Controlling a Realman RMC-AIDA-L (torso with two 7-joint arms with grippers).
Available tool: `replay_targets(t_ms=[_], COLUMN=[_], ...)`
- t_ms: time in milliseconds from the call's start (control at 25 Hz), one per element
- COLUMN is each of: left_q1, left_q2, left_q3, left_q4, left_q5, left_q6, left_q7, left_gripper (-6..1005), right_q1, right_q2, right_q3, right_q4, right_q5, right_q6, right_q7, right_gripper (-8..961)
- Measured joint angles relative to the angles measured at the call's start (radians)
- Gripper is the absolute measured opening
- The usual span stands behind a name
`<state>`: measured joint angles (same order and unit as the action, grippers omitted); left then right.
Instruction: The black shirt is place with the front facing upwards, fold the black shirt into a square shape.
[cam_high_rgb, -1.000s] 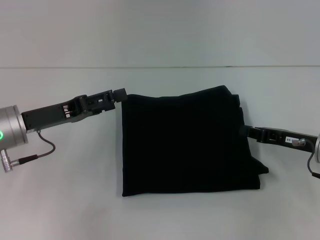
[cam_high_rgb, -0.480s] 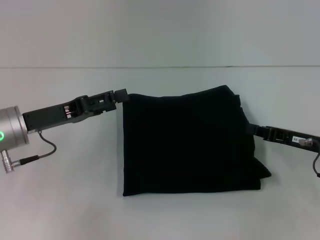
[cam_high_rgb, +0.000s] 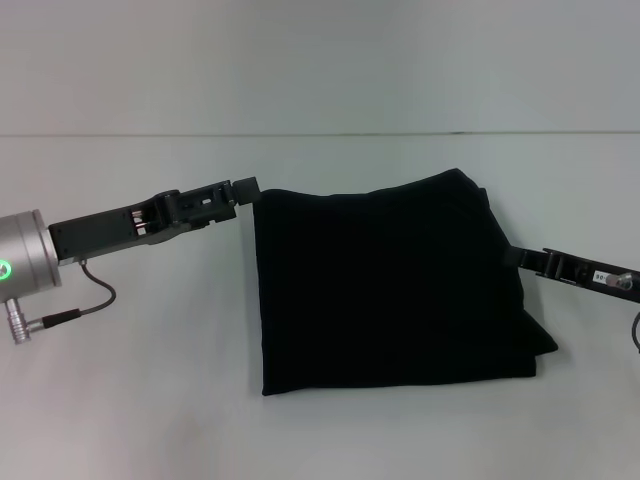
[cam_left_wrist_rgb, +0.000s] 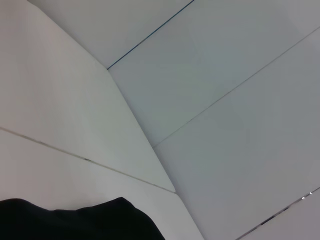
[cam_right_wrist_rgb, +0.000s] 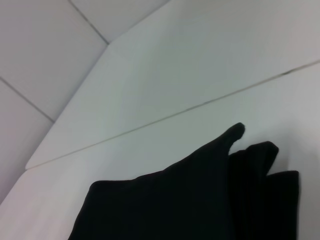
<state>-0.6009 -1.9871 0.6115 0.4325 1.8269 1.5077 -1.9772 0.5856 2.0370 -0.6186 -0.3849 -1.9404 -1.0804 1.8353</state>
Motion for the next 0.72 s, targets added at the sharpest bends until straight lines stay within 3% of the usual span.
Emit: replay_targets(t_ms=[280, 560, 720], left_q1=[0.0, 0.001, 0.0], left_q2=[-0.001, -0.001, -0.001], left_q3=[0.001, 0.002, 0.002], left_q4=[0.0, 0.0, 0.0], left_q5=[0.0, 0.003, 0.002], left_q6=[0.0, 0.0, 0.0], left_q7=[0.0, 0.0, 0.0], left_gripper=[874, 870, 868], right_q1=[-0.002, -0.031, -0.05], right_q2=[0.0, -0.002, 0.001], right_q3=[0.02, 0.134, 0.218], right_q4=[0.0, -0.002, -0.001], right_q5=[0.001, 0.003, 0.014], right_q6=[0.025, -0.016, -0.069], right_q7=[0.095, 0.104, 0.011], right_gripper=[26, 36, 135])
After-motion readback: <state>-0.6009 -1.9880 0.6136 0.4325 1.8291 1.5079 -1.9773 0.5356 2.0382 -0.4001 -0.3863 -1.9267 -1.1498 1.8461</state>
